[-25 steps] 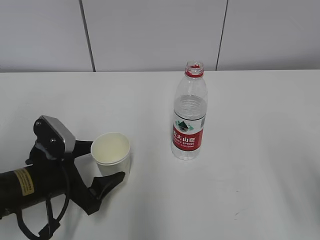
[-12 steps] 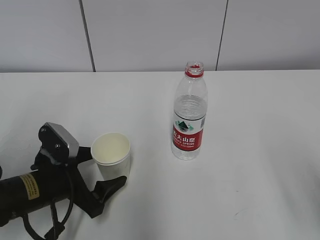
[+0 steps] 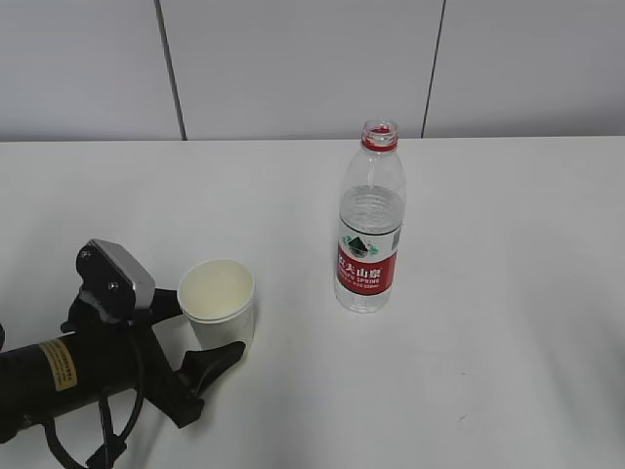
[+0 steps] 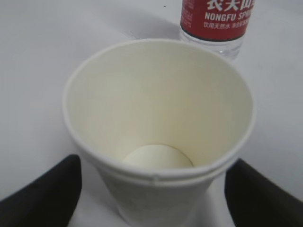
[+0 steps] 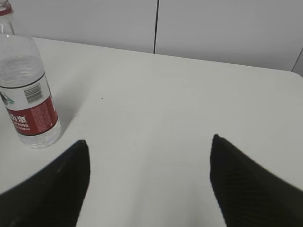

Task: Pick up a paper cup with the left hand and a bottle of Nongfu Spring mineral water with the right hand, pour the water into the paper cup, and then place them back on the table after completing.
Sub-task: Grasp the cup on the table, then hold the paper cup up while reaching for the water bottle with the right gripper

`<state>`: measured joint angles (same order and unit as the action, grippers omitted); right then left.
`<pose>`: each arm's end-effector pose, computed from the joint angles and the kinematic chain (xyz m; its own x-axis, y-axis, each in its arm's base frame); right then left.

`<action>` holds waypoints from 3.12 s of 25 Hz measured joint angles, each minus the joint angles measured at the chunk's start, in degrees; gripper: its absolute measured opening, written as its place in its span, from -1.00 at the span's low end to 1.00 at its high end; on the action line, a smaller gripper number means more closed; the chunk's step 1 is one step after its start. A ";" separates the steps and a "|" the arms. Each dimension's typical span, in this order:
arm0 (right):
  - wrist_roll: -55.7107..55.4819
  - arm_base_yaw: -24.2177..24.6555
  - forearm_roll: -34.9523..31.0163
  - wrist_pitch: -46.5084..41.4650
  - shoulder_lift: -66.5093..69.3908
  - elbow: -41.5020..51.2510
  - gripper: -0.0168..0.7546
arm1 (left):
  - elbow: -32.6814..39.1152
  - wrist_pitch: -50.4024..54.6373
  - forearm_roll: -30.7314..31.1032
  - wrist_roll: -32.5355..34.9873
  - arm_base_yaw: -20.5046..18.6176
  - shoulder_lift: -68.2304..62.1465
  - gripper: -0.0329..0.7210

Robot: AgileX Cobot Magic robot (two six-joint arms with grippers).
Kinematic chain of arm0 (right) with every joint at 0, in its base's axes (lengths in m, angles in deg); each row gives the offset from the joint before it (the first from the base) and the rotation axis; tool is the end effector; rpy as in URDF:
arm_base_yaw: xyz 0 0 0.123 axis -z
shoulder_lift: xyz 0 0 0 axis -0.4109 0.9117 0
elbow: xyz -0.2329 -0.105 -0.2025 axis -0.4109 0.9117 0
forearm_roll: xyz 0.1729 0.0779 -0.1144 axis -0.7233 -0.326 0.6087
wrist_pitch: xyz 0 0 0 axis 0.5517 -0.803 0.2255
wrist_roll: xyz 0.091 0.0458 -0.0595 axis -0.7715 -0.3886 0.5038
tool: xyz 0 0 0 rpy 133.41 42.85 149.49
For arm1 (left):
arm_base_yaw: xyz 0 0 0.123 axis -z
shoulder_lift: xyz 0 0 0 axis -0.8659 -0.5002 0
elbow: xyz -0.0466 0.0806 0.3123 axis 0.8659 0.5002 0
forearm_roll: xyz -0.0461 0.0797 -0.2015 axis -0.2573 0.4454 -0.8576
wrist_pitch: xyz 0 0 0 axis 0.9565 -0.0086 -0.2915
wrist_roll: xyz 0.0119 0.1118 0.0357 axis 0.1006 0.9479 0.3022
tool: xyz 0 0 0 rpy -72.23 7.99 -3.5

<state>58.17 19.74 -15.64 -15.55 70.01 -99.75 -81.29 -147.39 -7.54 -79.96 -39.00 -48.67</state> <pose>0.0571 0.0042 0.2564 -0.2618 -0.1227 -0.9573 -0.1040 0.9897 -0.0985 0.2636 -0.1532 0.1332 -0.2472 0.3083 -0.9186 0.7453 0.6664 0.0231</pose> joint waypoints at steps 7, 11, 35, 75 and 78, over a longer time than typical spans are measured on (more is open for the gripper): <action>0.00 0.00 0.10 0.00 0.00 0.00 0.57 | -0.05 -0.04 0.17 0.54 0.00 0.00 0.47; 0.00 0.00 0.10 0.00 0.00 0.00 0.56 | -0.05 -0.04 0.41 1.06 0.00 0.00 0.45; 0.00 -3.25 6.61 6.63 3.54 0.00 0.57 | 2.87 -1.93 -0.07 1.08 0.00 0.41 0.25; -7.99 -5.92 24.54 73.14 81.58 -10.74 0.57 | 3.27 -0.64 -1.01 1.13 0.00 1.72 0.24; -7.99 -5.92 24.70 73.27 83.42 -13.39 0.57 | 2.06 -0.51 -0.89 1.13 0.00 1.72 0.24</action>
<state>50.18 13.81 9.06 57.72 153.43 -113.14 -79.24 -147.90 -8.43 -78.84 -39.00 -46.95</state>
